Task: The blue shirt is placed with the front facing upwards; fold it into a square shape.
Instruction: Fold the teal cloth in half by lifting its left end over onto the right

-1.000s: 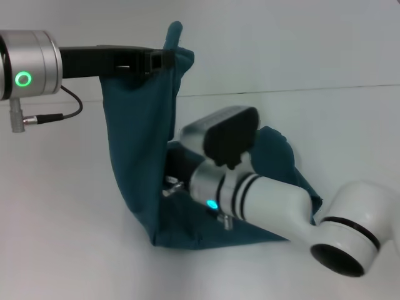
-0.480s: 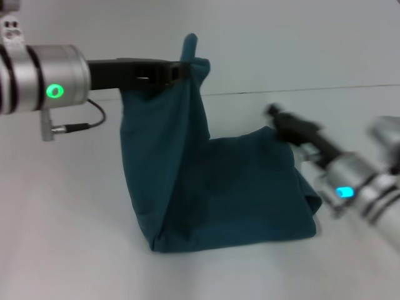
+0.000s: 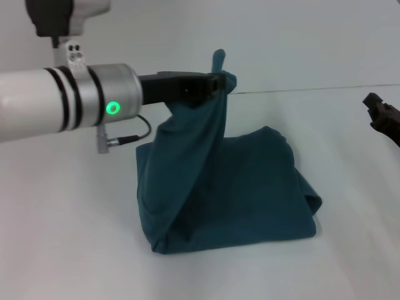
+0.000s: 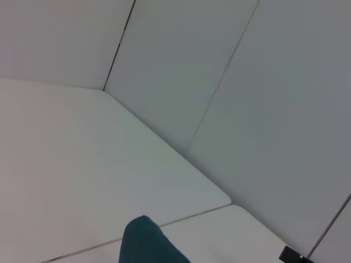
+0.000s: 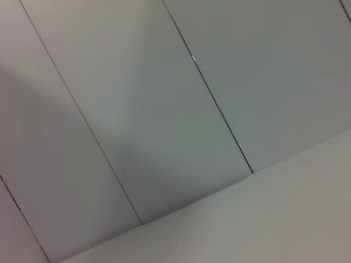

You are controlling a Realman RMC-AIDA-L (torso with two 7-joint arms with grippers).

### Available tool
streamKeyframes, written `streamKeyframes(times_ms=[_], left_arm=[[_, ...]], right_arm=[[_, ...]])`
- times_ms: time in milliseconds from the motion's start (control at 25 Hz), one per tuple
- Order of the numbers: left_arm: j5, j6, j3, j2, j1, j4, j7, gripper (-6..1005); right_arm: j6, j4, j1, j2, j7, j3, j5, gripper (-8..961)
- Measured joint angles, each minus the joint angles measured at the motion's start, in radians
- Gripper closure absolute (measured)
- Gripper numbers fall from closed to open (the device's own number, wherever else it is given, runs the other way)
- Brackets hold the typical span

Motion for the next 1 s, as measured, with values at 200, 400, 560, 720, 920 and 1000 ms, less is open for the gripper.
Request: streamKeyframes(times_ms=[200, 400, 560, 720, 920, 1000], left_arm=[[-0.034, -0.139, 0.136, -0.001, -0.002, -0.032, 0.001, 974], [-0.099, -0.276, 0.284, -0.002, -0.019, -0.096, 0.001, 974], [-0.166, -0.422, 0.439, -0.003, -0.065, -0.191, 0.005, 976], [-0.246, -0.569, 0.59, -0.003, -0.101, -0.269, 0.011, 977], [-0.283, -0.682, 0.725, -0.003, -0.119, -0.279, 0.014, 955], [-0.283, -0.711, 0.759, -0.003, -0.124, -0.27, 0.014, 912]], right_arm=[[-0.002, -0.007, -0.008, -0.003, 0.007, -0.007, 0.0, 901], [0.009, -0.009, -0.009, -0.005, 0.01, -0.048, 0.0, 899], [0.021, -0.01, -0.008, -0.005, 0.013, -0.066, 0.0, 897], [0.041, -0.01, -0.005, -0.004, 0.014, -0.08, 0.0, 896], [0.067, -0.006, 0.0, -0.004, 0.017, -0.097, 0.0, 894], [0.07, -0.008, 0.002, -0.003, 0.024, -0.105, 0.0, 893]])
